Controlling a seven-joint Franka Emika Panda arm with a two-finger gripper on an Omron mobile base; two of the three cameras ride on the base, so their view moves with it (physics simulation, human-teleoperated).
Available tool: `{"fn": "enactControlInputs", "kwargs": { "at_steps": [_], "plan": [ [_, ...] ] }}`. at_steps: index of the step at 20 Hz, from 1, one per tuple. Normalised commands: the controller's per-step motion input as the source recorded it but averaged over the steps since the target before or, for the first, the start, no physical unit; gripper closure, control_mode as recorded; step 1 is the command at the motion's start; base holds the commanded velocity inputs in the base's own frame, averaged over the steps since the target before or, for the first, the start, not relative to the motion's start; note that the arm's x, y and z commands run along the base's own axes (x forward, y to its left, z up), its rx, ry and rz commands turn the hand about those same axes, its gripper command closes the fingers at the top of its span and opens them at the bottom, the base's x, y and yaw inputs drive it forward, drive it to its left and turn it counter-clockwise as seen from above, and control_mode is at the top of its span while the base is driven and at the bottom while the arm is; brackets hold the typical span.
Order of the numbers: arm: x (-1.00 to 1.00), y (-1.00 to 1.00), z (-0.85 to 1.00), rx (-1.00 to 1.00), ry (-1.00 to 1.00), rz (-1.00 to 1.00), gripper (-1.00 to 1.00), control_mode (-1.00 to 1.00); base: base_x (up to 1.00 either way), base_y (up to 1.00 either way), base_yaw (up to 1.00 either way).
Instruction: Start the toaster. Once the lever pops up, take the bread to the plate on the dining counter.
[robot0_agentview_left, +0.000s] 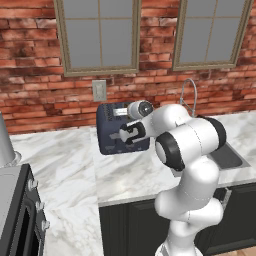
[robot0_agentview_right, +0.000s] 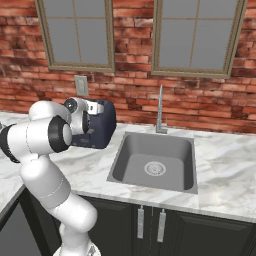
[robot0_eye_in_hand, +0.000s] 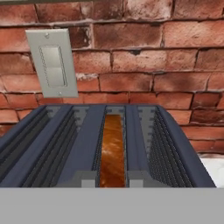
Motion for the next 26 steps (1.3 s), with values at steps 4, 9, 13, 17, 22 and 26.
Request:
{"fn": "enactControlInputs", "kwargs": {
  "at_steps": [4, 9, 13, 17, 22, 26],
  "plan": [
    [0.00, 0.00, 0.15, 0.00, 0.00, 0.00, 1.00, -1.00, 0.00, 0.00, 0.00],
    [0.00, 0.00, 0.26, 0.00, 0.00, 0.00, 1.00, -1.00, 0.00, 0.00, 0.00],
    [0.00, 0.00, 0.33, 0.00, 0.00, 0.00, 1.00, -1.00, 0.00, 0.00, 0.00],
    [-0.06, -0.07, 0.40, 0.00, 0.00, 0.00, 1.00, -1.00, 0.00, 0.00, 0.00],
    [-0.10, -0.11, 0.49, 0.00, 0.00, 0.00, 1.00, -1.00, 0.00, 0.00, 0.00],
    [-0.10, -0.09, 0.52, 0.00, 0.00, 0.00, 1.00, -1.00, 0.00, 0.00, 0.00]
  ]
}}
